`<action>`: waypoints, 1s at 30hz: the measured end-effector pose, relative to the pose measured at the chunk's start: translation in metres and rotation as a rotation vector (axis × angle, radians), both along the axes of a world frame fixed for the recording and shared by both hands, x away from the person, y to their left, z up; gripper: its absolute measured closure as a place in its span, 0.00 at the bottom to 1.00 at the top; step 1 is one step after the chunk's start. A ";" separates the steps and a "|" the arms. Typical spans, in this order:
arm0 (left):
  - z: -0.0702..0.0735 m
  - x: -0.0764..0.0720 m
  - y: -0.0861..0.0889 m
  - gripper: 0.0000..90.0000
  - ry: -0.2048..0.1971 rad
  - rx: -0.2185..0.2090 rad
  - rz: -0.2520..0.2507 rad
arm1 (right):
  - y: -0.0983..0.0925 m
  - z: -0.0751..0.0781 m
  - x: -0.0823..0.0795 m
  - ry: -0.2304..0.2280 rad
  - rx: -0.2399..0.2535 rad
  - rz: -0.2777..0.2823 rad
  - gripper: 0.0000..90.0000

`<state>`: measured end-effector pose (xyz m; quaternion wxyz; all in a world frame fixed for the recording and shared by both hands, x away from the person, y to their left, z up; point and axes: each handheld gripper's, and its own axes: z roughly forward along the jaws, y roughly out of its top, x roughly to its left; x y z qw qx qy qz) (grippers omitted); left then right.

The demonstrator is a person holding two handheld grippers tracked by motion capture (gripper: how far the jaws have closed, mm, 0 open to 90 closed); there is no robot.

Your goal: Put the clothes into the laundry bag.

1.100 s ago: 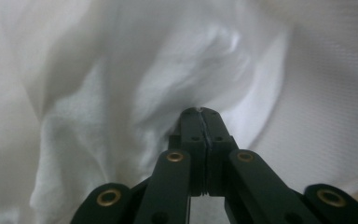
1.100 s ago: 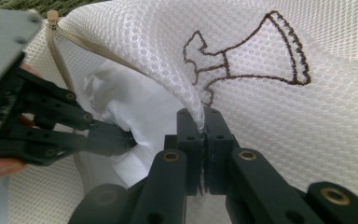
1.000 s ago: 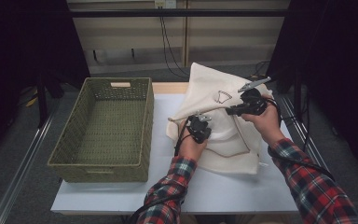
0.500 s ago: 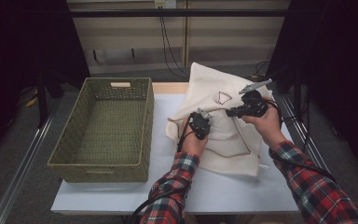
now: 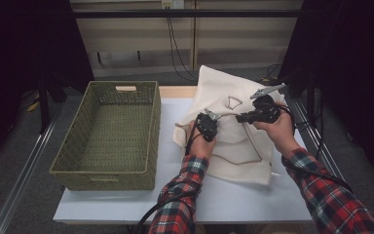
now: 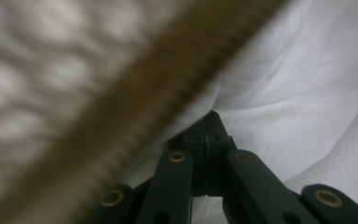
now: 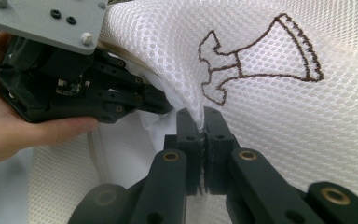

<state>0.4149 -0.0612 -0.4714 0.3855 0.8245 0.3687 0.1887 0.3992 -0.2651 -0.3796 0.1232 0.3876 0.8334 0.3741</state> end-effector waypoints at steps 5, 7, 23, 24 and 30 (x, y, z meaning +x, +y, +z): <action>0.000 -0.003 0.000 1.00 0.045 -0.052 -0.014 | 0.000 0.000 0.000 0.002 -0.001 -0.001 0.97; 0.001 -0.005 0.003 0.98 0.060 -0.069 -0.023 | 0.000 0.000 0.001 0.005 0.006 0.009 0.97; 0.021 -0.024 0.018 0.68 0.074 -0.117 -0.054 | 0.008 0.001 -0.001 0.004 0.000 0.026 0.97; 0.022 -0.024 0.019 0.66 0.073 -0.129 -0.048 | 0.008 0.001 -0.001 0.001 0.000 0.032 0.97; 0.027 -0.029 0.026 0.53 0.050 -0.121 -0.055 | 0.010 0.002 -0.003 -0.004 -0.012 0.028 0.97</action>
